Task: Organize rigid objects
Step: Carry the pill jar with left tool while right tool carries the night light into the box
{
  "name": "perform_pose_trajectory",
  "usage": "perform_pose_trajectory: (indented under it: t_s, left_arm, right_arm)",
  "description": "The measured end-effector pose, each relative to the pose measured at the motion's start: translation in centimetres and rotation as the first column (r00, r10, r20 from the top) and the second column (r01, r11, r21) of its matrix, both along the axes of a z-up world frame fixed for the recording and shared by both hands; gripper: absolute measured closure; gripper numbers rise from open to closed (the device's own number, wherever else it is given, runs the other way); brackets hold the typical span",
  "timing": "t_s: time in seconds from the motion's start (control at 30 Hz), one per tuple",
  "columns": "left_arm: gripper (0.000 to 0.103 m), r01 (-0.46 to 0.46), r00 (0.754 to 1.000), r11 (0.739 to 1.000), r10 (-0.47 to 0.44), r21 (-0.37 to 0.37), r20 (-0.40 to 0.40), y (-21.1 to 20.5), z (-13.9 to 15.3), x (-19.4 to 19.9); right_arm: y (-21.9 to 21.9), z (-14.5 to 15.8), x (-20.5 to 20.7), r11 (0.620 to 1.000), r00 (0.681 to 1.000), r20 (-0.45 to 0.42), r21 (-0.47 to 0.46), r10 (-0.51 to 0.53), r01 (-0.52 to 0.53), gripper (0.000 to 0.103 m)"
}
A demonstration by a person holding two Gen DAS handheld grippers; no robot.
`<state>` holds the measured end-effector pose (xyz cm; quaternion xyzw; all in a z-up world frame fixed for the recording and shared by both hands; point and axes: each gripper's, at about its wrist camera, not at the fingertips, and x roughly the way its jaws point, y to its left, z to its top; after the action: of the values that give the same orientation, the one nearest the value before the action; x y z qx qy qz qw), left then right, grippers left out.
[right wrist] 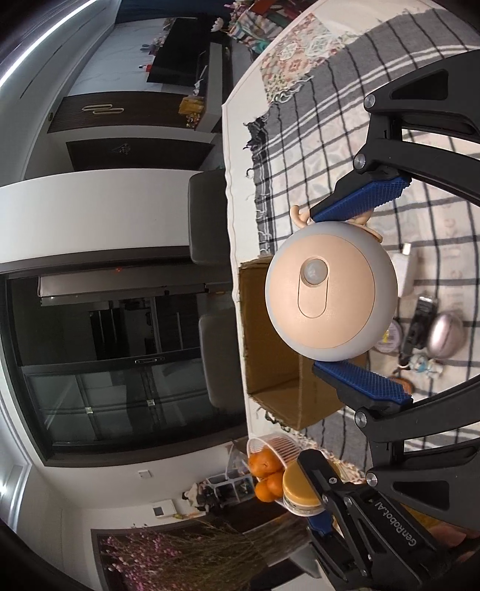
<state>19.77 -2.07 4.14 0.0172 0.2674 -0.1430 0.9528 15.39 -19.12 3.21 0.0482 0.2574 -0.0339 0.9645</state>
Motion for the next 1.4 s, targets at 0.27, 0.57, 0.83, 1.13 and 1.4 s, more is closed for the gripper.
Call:
perform_pose_trajectory:
  t_s: [0.27,0.57,0.83,1.13,1.4]
  left_arm:
    - [0.063,0.024,0.999,1.0,-0.024,0.004,-0.041,-0.6,1.1,3.5]
    - [0.063,0.035,0.992,0.999,-0.031,0.031,-0.125,-0.9,1.3,8.5]
    - [0.063,0.071,0.973,0.995,-0.055,0.066,-0.224,-2.0,0.6,12.5]
    - [0.063,0.099,0.938,0.988,-0.053,0.117,-0.344,-2.7,-1.6,15.7]
    - [0.063,0.123,0.892,0.978,-0.035,0.166,-0.45,-3.3,-4.2,17.9]
  right_arm:
    - [-0.4,1.4,4.1,0.999,0.999,-0.03,0.007,0.045,-0.045,0.028]
    - [-0.8,1.8,9.2,0.996,0.992,-0.092,-0.001,0.087,-0.087,0.028]
    - [-1.0,0.8,13.5,0.992,0.974,-0.186,0.021,0.126,-0.124,0.028]
    - [-1.2,-1.7,17.9,0.985,0.923,-0.347,0.038,0.169,-0.166,0.028]
    - [-1.2,-3.9,20.2,0.979,0.874,-0.445,0.029,0.193,-0.201,0.028]
